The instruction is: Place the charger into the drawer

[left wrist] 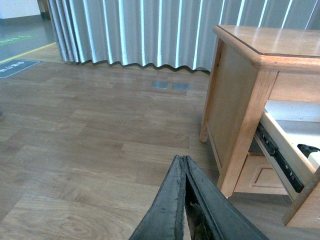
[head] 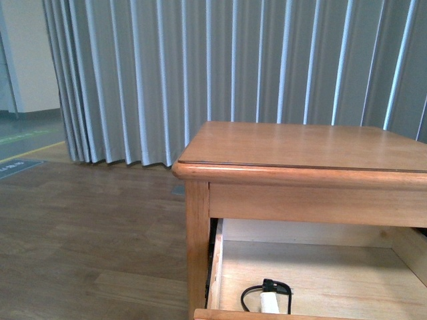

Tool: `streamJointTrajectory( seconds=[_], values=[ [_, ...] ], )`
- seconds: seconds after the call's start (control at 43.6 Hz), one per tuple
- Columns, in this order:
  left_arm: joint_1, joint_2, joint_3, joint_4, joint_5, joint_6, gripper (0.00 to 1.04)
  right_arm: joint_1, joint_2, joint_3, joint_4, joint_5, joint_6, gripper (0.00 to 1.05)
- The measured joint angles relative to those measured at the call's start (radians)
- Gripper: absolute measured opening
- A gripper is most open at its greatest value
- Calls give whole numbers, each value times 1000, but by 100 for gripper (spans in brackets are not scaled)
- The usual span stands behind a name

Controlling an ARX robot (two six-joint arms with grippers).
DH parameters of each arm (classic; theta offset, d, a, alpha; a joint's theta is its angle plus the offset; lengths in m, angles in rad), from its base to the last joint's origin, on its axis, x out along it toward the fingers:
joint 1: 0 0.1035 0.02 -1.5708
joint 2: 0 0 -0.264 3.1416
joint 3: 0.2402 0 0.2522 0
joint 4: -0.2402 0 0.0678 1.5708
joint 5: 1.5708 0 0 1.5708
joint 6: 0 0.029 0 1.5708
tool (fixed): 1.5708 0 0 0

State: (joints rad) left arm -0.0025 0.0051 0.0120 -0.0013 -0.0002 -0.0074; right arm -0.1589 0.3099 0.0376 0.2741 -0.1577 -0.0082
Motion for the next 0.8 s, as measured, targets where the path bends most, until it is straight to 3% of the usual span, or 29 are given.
streamJointTrajectory(
  seconds=[0.275,0.367,0.413,0.55,0.665,0.802],
  values=[
    [0,-1,0,0,0,0,5,0,0,0,0,1,0,96],
    [0,-1,0,0,0,0,22,62,48,4,-2,185,-73,96],
    [0,-1,0,0,0,0,29,87,100,11,-11,224,-102,96],
    [0,-1,0,0,0,0,59,164,410,60,4,232,-188,96],
    [0,-1,0,0,0,0,84,202,675,114,103,233,-202,96],
    [0,-1,0,0,0,2,100,225,843,159,147,209,-196,96]
  ],
)
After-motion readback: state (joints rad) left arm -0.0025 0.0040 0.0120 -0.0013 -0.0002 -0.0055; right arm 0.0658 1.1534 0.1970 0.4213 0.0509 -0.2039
